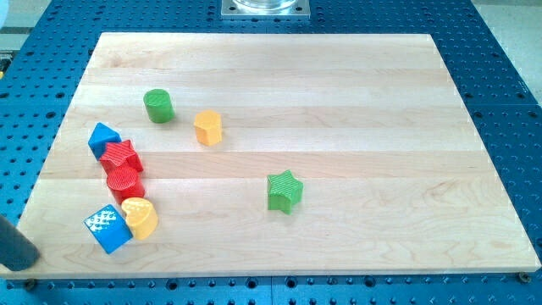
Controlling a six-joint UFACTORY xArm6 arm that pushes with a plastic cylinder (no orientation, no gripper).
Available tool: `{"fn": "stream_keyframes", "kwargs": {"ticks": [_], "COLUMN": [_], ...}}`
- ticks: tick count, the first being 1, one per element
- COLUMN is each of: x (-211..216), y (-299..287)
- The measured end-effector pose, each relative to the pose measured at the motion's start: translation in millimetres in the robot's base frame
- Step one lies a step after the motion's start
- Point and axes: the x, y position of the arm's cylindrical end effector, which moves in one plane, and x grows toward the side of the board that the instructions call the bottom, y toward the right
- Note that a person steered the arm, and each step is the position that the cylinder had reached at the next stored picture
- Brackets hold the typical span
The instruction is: Push the cube below to the red circle
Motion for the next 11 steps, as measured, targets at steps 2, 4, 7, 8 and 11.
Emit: {"fn": "stream_keyframes", "kwargs": {"ticks": [2,4,7,8,11], "x": [-25,-10,-27,-30,-19], "y": [30,20,58,58,63]}}
